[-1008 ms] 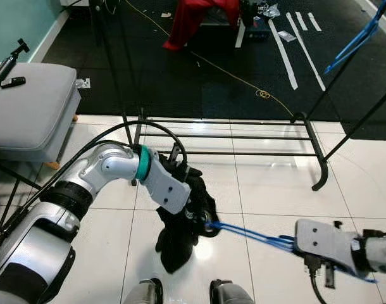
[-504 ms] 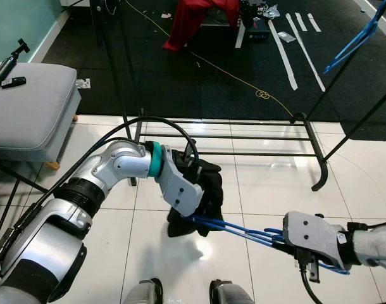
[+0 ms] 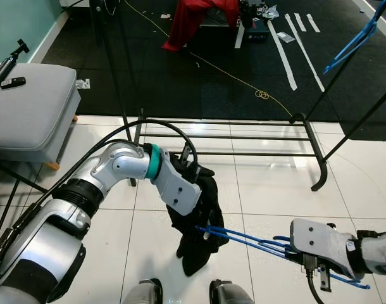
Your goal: Hang hanger
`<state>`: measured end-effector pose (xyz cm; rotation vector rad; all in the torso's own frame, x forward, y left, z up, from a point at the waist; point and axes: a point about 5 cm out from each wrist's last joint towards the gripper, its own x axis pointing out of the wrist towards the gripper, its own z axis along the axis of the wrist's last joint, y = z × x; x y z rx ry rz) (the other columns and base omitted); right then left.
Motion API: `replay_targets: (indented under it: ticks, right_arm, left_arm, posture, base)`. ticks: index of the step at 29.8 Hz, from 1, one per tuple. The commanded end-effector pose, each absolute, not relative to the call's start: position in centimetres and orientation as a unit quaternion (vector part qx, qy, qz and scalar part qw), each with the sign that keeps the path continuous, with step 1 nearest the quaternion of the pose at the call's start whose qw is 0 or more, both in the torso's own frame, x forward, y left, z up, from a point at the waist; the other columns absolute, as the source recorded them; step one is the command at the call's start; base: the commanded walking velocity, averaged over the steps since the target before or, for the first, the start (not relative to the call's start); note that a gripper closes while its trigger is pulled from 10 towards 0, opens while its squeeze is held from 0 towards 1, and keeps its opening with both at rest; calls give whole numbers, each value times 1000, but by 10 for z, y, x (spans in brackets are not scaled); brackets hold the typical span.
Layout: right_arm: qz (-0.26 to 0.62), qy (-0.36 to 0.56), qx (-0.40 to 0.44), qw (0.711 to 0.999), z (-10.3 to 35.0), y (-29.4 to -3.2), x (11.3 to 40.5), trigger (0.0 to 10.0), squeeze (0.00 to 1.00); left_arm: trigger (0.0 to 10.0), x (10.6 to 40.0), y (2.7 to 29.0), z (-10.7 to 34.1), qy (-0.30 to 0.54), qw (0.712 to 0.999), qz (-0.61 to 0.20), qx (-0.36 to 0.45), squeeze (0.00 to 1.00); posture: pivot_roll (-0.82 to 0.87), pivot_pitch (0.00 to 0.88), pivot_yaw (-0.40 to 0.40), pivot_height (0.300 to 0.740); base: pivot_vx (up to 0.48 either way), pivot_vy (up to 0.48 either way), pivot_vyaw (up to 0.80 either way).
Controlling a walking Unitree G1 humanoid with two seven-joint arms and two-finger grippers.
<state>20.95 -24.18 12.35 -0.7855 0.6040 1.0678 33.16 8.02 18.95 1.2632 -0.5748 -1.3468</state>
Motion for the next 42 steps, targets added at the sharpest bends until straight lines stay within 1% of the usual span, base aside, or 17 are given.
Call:
replay_targets:
  ticks: [1,4,9,10,11,12,16,18,20,21,23,28,29,32,35,37,42]
  right_arm:
    - [487,278,-344,753,126,-243,208,10000,0]
    - [490,295,-342,746,133,-248,204,10000,0]
    - [489,306,-340,743,136,-252,201,10000,0]
    - [489,329,-336,735,144,-262,195,10000,0]
    - [489,329,-336,735,144,-262,195,10000,0]
    - [485,342,-338,731,150,-269,191,10000,0]
    - [485,342,-338,731,150,-269,191,10000,0]
    - [480,350,-337,731,153,-273,189,10000,0]
    - [447,342,-363,742,153,-277,196,10000,0]
    - [447,342,-363,742,153,-277,196,10000,0]
    - [432,327,-365,758,152,-273,204,10000,0]
    - [444,325,-353,757,151,-267,203,10000,0]
    - [442,322,-344,763,148,-264,204,10000,0]
    - [446,321,-331,767,146,-262,203,10000,0]
    - [454,321,-321,767,145,-260,202,10000,0]
    - [481,325,-299,758,143,-253,195,10000,0]
    - [504,341,-280,742,141,-250,189,10000,0]
  left_arm:
    - [10000,331,82,185,-234,567,-580,536,0]
    - [10000,332,84,185,-229,566,-578,541,0]
    - [10000,333,85,186,-226,567,-577,543,0]
    - [10000,335,87,186,-220,569,-574,547,0]
    - [10000,335,87,186,-220,569,-574,547,0]
    - [10000,336,89,187,-216,571,-571,548,0]
    - [10000,336,89,187,-216,571,-571,548,0]
    - [10000,337,90,187,-213,573,-570,548,0]
    - [10000,336,89,188,-209,574,-576,543,0]
    - [10000,336,89,188,-209,574,-576,543,0]
    - [10000,335,87,187,-207,573,-582,539,0]
    - [10000,334,86,187,-205,575,-584,535,0]
    - [10000,334,85,187,-203,579,-585,530,0]
    - [10000,333,85,186,-203,581,-585,527,0]
    - [10000,333,84,186,-201,584,-585,525,0]
    - [10000,334,84,183,-189,591,-581,527,0]
    - [10000,337,86,179,-168,595,-574,537,0]
  posture:
    - [-120,106,33,740]
    - [-120,107,32,740]
    - [-121,107,33,740]
    - [-124,110,36,740]
    - [-124,110,36,740]
    - [-129,112,37,740]
    - [-129,112,37,740]
    - [-129,112,37,740]
    - [-127,116,40,740]
    - [-127,116,40,740]
    - [-125,115,39,740]
    - [-123,115,38,740]
    - [-120,116,37,740]
    - [-120,115,36,740]
    - [-119,115,35,740]
    - [-116,111,34,740]
    - [-114,107,36,740]
  base:
    - [0,0,0]
    - [0,0,0]
    - [0,0,0]
    - [0,0,0]
    - [0,0,0]
    - [0,0,0]
    - [0,0,0]
    - [0,0,0]
    - [0,0,0]
    - [0,0,0]
    - [0,0,0]
    - [0,0,0]
    - [0,0,0]
    - [0,0,0]
    - [0,0,0]
    - [0,0,0]
    - [0,0,0]
